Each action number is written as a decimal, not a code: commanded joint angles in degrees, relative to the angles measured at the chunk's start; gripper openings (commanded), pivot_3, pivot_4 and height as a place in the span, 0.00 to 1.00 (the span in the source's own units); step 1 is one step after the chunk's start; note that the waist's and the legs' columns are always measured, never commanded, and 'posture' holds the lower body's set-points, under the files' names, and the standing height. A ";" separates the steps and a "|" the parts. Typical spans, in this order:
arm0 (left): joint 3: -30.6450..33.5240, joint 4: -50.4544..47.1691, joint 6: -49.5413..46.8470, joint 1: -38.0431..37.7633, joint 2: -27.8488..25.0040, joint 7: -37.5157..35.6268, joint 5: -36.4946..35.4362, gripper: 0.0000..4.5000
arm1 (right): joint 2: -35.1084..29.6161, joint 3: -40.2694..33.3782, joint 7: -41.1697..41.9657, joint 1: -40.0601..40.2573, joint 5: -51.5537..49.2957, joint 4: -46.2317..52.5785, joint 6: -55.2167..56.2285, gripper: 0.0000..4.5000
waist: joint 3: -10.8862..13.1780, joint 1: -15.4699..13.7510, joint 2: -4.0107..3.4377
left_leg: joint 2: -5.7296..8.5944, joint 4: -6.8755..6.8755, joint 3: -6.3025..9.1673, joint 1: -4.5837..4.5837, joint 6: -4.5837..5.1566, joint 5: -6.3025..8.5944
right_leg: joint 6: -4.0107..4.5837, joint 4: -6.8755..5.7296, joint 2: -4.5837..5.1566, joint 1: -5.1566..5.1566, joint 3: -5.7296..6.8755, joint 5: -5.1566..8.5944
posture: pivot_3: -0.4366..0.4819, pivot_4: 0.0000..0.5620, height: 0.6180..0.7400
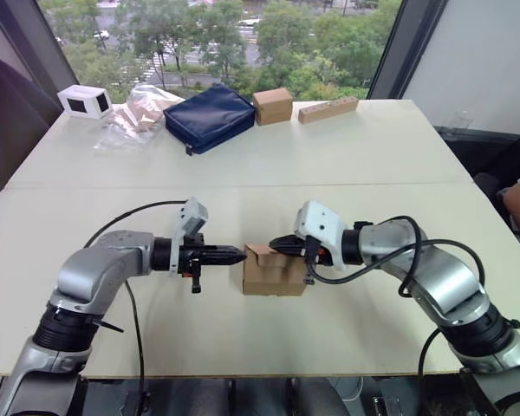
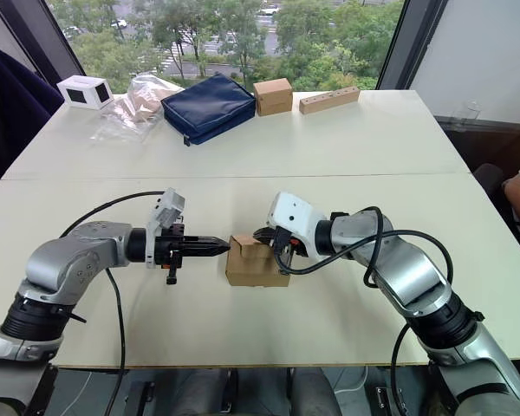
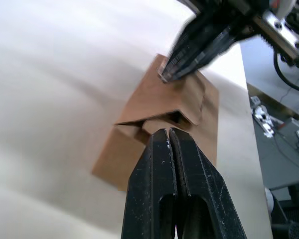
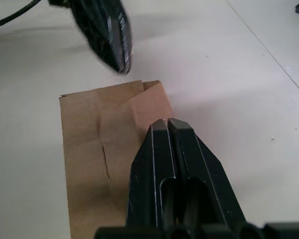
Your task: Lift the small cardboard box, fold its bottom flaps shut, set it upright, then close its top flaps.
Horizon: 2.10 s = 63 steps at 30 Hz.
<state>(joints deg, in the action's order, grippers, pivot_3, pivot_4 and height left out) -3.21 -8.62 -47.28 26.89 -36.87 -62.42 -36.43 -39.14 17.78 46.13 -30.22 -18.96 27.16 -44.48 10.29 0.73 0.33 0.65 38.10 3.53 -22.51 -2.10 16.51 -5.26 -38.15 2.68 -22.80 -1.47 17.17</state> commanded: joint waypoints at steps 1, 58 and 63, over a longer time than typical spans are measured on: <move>0.95 -0.17 1.02 2.79 2.05 2.05 -0.27 0.00 | 0.34 -0.48 -0.14 0.05 0.18 2.52 0.34 0.00 | 0.00 -0.10 0.00 | 0.01 0.00 0.00 0.00 0.00 0.00 | 0.00 0.00 0.00 0.00 0.00 0.00 | 0.48 0.27 1.00; -3.29 1.09 2.21 2.34 10.98 9.71 3.30 0.00 | -0.66 1.05 -3.62 5.55 2.09 6.64 -1.95 0.00 | 0.00 0.01 0.01 | 0.02 0.00 0.03 0.04 -0.01 0.00 | 0.00 0.02 0.00 0.05 0.00 0.00 | 0.48 0.27 1.00; -4.17 0.49 3.02 2.28 10.46 9.34 3.98 0.00 | -0.38 0.71 -3.19 5.80 1.66 6.90 -2.45 0.00 | 0.00 0.00 0.00 | 0.02 0.00 0.03 0.04 -0.01 0.00 | 0.00 0.02 0.00 0.05 0.00 0.00 | 0.48 0.27 1.00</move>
<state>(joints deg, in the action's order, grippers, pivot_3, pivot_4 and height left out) -7.50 -6.44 -45.54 28.96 -26.01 -52.58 -32.85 -39.84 18.84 42.70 -24.12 -17.13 33.41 -47.01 10.29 0.73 0.33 0.67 38.10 3.56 -22.47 -2.10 16.51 -5.26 -38.14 2.68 -22.75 -1.47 17.17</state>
